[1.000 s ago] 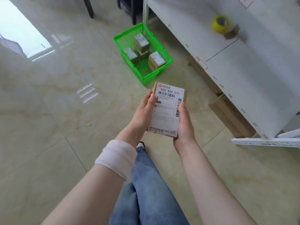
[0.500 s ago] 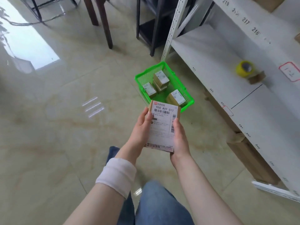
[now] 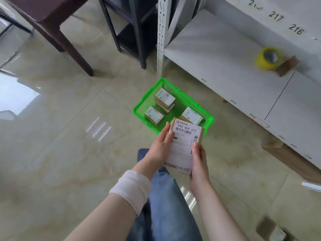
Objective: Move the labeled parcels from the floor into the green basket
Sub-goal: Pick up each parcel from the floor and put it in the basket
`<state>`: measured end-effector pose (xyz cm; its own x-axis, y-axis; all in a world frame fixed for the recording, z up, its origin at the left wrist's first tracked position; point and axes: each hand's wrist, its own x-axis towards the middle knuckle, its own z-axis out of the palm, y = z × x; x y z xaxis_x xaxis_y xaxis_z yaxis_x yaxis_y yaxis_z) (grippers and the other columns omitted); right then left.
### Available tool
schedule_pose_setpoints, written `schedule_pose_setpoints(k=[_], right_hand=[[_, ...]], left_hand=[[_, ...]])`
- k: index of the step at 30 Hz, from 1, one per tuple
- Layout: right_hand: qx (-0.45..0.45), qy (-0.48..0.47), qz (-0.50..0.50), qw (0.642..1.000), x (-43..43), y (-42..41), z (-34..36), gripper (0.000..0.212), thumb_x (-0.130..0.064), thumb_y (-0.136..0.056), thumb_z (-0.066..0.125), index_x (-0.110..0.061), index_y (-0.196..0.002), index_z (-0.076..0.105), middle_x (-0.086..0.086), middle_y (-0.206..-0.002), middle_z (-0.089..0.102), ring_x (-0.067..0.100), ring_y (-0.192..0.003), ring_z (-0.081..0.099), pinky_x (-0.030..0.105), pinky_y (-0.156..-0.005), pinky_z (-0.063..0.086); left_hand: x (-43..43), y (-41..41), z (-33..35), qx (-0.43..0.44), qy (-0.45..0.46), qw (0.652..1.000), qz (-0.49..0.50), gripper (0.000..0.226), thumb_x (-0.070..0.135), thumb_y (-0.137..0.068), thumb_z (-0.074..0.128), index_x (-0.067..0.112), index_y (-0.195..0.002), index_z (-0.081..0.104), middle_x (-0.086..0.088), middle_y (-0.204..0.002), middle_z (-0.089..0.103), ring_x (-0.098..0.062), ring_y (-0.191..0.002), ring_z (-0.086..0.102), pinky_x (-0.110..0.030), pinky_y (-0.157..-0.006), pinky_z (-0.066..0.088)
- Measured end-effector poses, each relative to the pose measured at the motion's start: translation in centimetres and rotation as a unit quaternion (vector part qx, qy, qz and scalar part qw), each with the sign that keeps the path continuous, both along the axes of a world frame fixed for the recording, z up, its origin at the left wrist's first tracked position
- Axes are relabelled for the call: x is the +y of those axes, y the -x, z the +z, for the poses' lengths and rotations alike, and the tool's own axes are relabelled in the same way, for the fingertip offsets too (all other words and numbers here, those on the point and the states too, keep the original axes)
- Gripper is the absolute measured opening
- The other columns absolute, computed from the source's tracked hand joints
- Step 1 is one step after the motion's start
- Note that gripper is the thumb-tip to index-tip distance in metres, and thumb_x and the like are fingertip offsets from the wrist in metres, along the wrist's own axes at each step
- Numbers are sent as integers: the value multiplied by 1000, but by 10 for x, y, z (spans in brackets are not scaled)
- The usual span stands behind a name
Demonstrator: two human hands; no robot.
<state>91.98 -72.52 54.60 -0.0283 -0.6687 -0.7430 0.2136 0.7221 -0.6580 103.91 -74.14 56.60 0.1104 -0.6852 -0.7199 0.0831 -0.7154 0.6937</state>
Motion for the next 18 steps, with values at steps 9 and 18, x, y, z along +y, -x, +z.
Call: schedule_pose_setpoints(k=[9, 18], right_hand=[[10, -47, -10, 999, -115, -34, -159, 47, -38, -95, 44, -30, -140, 35, -3, -122, 63, 9, -97, 65, 22, -65, 55], [23, -61, -1, 998, -168, -52, -404, 50, -33, -93, 50, -32, -141, 35, -1, -134, 56, 16, -113, 59, 31, -83, 53]], left_hand=[[-140, -35, -163, -71, -60, 990, -103, 44, 40, -96, 35, 30, -139, 39, -2, -136, 54, -22, -122, 53, -40, -108, 39], [-209, -57, -400, -102, -110, 975, -162, 43, 26, -99, 35, 20, -141, 36, -6, -131, 57, -25, -103, 58, -29, -82, 46]])
